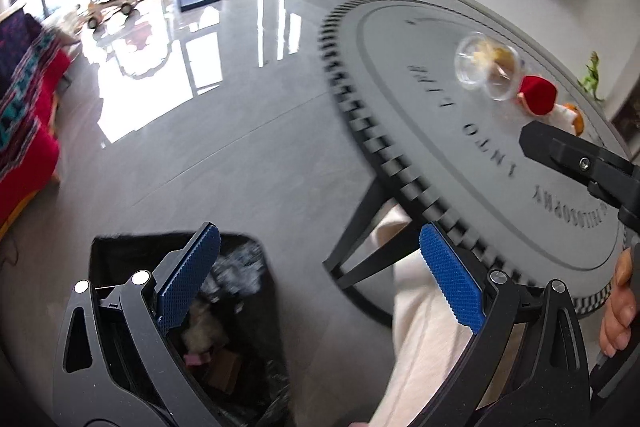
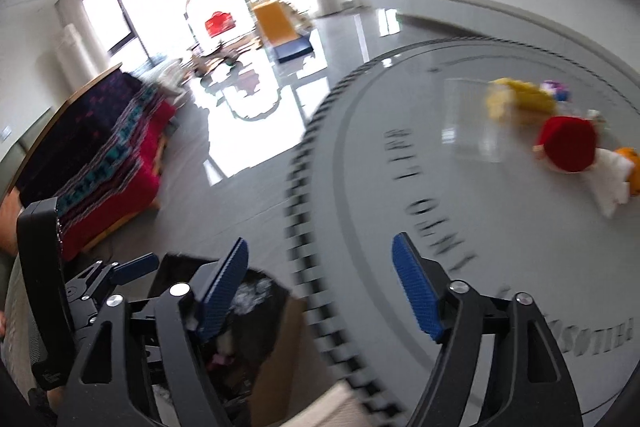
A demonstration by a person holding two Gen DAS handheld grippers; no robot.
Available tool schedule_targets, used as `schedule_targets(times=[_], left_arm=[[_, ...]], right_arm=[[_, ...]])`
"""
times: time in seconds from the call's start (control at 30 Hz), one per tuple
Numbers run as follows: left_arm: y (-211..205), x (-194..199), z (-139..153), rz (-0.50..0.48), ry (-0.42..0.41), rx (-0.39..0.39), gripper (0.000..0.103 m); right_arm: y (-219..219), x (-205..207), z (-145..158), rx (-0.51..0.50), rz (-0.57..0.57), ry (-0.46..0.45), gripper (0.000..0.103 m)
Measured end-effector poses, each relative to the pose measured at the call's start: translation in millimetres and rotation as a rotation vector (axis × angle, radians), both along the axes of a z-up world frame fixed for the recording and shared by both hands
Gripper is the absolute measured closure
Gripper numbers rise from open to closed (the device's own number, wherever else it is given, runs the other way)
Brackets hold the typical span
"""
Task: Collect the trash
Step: 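Move both open grippers back toward the table items, then grasp the clear plastic jar with the left gripper while the right grasps the red hat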
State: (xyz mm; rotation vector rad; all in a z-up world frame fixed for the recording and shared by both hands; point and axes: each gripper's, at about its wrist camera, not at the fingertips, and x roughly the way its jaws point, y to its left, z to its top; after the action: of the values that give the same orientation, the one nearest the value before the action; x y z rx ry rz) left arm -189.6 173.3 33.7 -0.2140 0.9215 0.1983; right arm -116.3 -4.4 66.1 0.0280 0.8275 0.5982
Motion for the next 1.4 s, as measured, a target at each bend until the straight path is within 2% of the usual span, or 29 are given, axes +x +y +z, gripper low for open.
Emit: schedule_targets(times=[0.33,0.6,0.83,0.9,1.0,1.13,1.2,1.27,1.3,1.33,1.4], left_arm=[[-53.8,73.6,2.3,-0.11,0.008,-0.038,0.006],[-104.4,134.5,11.9,-0.191,0.004,-0.047,0.006],[-142.6,190.0,5.1,-0.209,0.022,-0.06,0.006],[-145.9,201.0,0.8,-0.198,0.028,-0.054,0.006],[-144.7,215.3,-4.4,-0.176,0.029,-0.087,0.006],[-136.8,227.0,-8.9,-0.142,0.014,-0.079,0.006],[-129.9,229.9,-11.2,-0.131,0.007,-0.083,0.015],[-121.4,231.6,-14.5,-0.14,0.01,-0.125,0.035],[-120.6,232.7,-13.9,-0.142,0.008,-0.128,0.039],[-119.6,231.8,-12.7,-0.142,0.005,-0.104,0.049],[-117.2,231.9,-11.5,-0.159,0.005,-0.094,0.049]], right_arm=[[-89.1,63.1,0.8,-0.053,-0.148,-0.017,0.027],[-140.6,102.7,-4.5,-0.077,-0.213,0.001,0.027],[-158.9,139.6,-7.3,-0.105,-0.163,0.023,0.027],[-161.1,149.2,-9.3,-0.115,-0.139,0.03,0.024],[-161.8,160.4,-12.8,-0.149,-0.121,0.02,0.023],[-157.7,172.1,-17.5,-0.171,-0.078,0.017,0.023],[-153.5,177.9,-20.6,-0.187,-0.052,0.01,0.023],[-148.4,184.0,-23.1,-0.212,-0.015,-0.009,0.023],[-146.1,187.0,-23.8,-0.224,0.003,-0.019,0.023],[-142.6,189.9,-24.9,-0.239,0.029,-0.025,0.02],[-136.9,194.0,-28.0,-0.277,0.064,-0.042,0.017]])
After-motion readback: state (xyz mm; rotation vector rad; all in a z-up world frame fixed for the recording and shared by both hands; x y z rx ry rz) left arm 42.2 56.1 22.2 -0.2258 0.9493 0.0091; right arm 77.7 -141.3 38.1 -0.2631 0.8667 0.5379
